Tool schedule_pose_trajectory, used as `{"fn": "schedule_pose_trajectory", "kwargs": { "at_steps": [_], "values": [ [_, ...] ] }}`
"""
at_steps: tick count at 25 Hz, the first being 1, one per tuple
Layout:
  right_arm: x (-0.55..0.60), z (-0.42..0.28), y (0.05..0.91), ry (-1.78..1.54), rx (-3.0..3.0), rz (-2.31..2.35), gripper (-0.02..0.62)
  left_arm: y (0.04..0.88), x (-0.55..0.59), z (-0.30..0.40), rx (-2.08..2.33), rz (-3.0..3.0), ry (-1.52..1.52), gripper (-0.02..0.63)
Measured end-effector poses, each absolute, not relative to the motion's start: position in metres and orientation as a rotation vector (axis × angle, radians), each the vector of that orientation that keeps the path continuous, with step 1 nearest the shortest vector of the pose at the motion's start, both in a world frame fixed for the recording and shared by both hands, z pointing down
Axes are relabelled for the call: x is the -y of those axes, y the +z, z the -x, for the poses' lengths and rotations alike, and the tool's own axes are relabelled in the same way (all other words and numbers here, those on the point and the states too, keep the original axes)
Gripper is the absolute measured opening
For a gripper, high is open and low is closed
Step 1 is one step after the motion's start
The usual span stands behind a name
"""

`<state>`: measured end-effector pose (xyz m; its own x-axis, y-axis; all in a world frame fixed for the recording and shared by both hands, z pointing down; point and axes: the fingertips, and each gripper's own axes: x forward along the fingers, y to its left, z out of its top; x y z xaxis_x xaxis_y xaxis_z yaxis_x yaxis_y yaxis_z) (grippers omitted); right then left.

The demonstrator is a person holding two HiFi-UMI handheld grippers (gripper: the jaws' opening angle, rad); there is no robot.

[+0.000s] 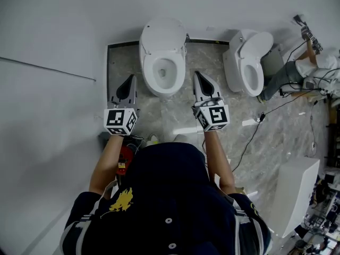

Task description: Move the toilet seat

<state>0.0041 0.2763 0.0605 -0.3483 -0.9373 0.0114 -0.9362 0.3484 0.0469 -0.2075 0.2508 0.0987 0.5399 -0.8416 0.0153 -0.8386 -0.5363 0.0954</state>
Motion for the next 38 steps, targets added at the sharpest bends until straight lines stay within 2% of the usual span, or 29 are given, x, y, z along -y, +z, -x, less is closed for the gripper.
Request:
{"fn": "schedule_pose_trajectory", "kwargs": {
  "at_steps": [20,29,38],
  "values": [
    [-0.239,-0.009,0.08,0.017,2.522,-1.813,0.025,0.116,-0.218,0.217,1.479,-2.65,-0.014,0.017],
    [-0.17,-0.043,0.092,0.012,2.58,-1.776,0.025,0.133,-0.163,0.185,1.527,-2.6,0.075,0.017],
    [-0.111,-0.107,0.113,0.143,2.646,-1.759,0.025,0.149,-0.102,0.125,1.544,-2.57,0.18,0.017]
  ]
}}
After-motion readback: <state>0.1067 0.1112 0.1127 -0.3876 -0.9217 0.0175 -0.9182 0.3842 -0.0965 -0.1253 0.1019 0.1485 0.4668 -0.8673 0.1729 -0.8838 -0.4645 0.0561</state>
